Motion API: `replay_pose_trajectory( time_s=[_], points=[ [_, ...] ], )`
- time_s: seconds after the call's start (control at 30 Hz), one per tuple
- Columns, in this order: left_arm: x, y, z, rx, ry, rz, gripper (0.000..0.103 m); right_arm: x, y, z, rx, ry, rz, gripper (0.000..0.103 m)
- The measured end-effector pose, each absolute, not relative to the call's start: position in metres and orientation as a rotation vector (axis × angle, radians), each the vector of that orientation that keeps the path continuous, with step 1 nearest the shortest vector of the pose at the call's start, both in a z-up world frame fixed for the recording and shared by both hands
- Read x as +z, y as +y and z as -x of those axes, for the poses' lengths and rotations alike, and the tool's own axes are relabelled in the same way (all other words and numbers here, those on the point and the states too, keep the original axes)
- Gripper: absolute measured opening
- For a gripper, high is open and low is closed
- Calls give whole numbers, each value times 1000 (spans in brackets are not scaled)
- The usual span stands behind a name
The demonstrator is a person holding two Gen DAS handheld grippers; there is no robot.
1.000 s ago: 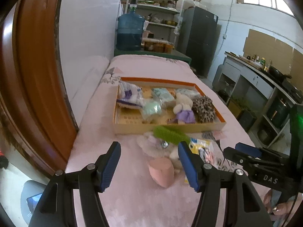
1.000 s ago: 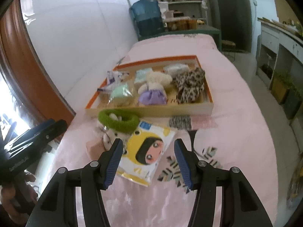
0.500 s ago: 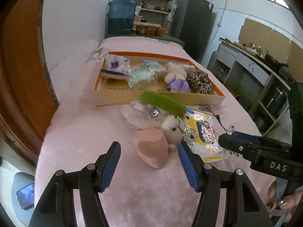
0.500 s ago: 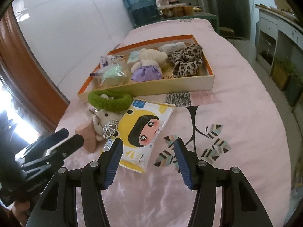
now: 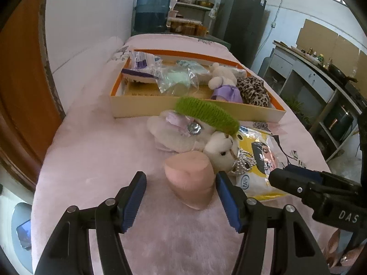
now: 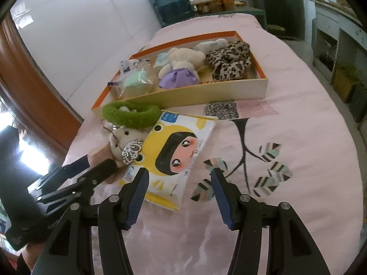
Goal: Organize soft objects
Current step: 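Grasp the yellow cartoon wipes pack with right tool while left tool grasps the pink sponge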
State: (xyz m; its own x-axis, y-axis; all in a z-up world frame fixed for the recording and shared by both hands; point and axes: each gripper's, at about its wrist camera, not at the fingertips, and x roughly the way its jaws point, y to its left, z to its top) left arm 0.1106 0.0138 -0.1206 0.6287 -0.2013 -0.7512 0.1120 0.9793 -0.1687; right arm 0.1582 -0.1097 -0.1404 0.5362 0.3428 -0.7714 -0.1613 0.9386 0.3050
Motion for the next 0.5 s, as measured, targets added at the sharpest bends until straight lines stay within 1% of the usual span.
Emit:
replay_pose_trajectory(
  time_s=[0.07, 0.1, 0.13, 0.17, 0.2, 0.23, 0.5],
  points=[
    [-123, 16, -112, -186, 880, 124, 62, -141, -106, -159, 308, 964, -203, 58],
    [-124, 18, -112, -189, 881, 137, 57, -142, -104, -159, 310, 966, -199, 58],
    [-124, 20, -112, -194, 878, 149, 54, -142, -101, -160, 310, 970, -193, 59],
    [-123, 22, -111, -207, 873, 168, 50, -143, -99, -160, 307, 976, -186, 67],
    [-123, 23, -111, -216, 870, 179, 44, -145, -96, -161, 303, 983, -179, 71],
    [-122, 23, -110, -225, 868, 183, 41, -146, -94, -161, 301, 985, -175, 76],
    [-109, 31, -96, -199, 828, 172, 40, -147, -80, -164, 291, 1003, -187, 77]
  ],
)
